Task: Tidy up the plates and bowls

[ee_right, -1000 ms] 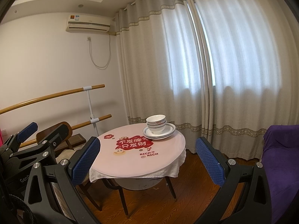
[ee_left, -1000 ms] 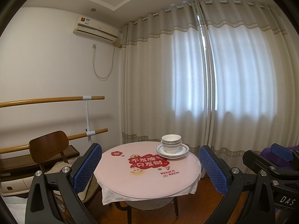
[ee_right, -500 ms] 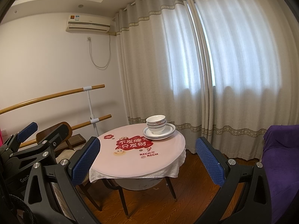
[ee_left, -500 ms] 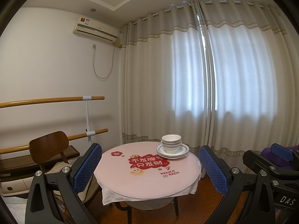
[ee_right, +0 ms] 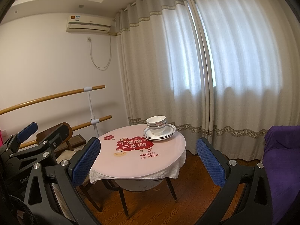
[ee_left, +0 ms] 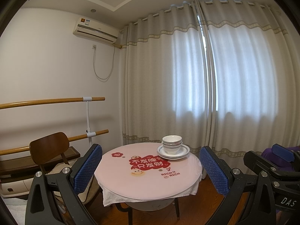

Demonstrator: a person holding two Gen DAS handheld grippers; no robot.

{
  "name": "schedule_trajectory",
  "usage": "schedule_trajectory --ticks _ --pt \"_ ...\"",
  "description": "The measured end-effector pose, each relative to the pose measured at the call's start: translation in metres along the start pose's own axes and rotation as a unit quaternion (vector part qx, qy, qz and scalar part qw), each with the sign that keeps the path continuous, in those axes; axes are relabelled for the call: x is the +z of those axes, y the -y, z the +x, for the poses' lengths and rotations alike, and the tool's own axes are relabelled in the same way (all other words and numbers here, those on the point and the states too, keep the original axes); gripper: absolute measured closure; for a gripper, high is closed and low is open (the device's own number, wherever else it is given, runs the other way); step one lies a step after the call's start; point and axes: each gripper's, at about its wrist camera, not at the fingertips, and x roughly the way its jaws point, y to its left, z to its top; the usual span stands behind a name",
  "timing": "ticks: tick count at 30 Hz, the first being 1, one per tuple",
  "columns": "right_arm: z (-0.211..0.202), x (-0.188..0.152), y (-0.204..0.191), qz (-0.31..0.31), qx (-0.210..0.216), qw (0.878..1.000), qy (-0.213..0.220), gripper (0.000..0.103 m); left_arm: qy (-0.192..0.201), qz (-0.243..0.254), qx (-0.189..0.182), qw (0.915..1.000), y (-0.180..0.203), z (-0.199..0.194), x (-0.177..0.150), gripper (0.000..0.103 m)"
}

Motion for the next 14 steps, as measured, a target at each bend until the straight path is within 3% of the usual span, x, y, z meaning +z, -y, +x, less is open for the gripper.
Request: schedule_trajectory --ticks 14 --pt "0.0001 0.0000 -0.0005 0.001 -0.002 1.000 -0.003 0.000 -0.005 0.000 -0.001 1.0000 -0.0010 0.0000 -0.0005 0.001"
